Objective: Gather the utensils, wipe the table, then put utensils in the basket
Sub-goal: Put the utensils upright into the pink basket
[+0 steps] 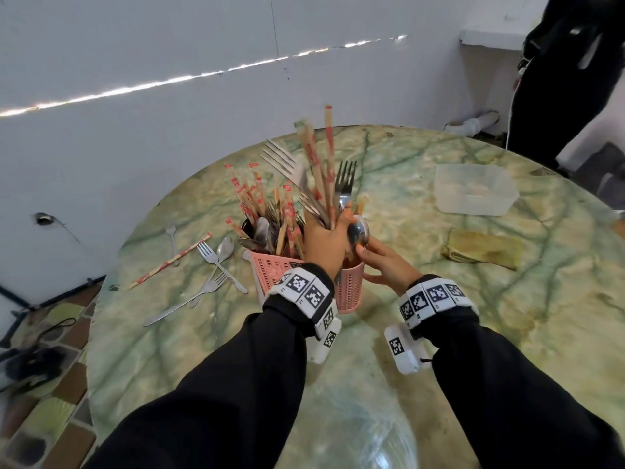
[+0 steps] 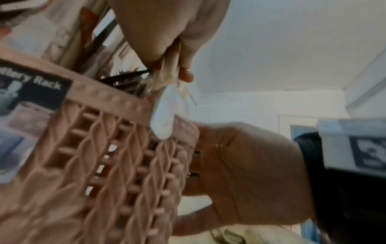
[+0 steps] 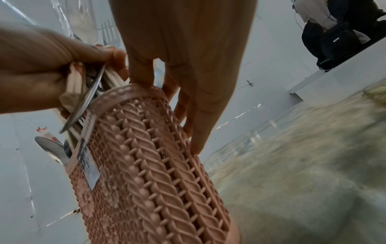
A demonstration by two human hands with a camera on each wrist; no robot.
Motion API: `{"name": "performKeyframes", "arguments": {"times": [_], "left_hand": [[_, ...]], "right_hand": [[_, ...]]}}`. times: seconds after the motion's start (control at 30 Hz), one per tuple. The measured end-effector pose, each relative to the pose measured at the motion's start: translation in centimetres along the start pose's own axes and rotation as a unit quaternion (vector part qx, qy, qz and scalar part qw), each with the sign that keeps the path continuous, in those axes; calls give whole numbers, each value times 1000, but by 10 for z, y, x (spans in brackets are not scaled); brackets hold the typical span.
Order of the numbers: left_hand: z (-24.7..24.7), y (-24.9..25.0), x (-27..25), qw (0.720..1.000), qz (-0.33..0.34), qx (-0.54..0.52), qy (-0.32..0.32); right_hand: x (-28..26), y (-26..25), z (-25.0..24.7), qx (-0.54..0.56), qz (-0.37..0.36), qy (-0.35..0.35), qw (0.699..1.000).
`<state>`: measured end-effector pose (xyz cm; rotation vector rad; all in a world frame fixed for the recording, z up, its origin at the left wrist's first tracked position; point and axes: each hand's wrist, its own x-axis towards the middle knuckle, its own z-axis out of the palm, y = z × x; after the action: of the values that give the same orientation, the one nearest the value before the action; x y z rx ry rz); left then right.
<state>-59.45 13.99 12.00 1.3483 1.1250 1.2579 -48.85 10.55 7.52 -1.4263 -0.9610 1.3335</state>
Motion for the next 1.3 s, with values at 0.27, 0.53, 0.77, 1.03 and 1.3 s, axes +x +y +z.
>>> {"name": "performKeyframes", "arguments": {"times": [0.27, 0.53, 0.77, 1.03, 1.3], "left_hand": [[0, 9, 18, 998, -14, -65, -10], [6, 10, 10, 998, 17, -55, -5], [6, 9, 3, 993, 73, -39, -80], [2, -2, 0, 986, 103, -12, -131], [3, -22, -4, 983, 33, 90, -157]], "right_hand": [[3, 2, -1, -2, 0, -5, 1000], [3, 3, -1, 3, 3, 1, 1000], [5, 4, -2, 8, 3, 2, 1000], [5, 4, -1, 19, 7, 0, 1000], [5, 6, -1, 28, 9, 2, 1000]]}}
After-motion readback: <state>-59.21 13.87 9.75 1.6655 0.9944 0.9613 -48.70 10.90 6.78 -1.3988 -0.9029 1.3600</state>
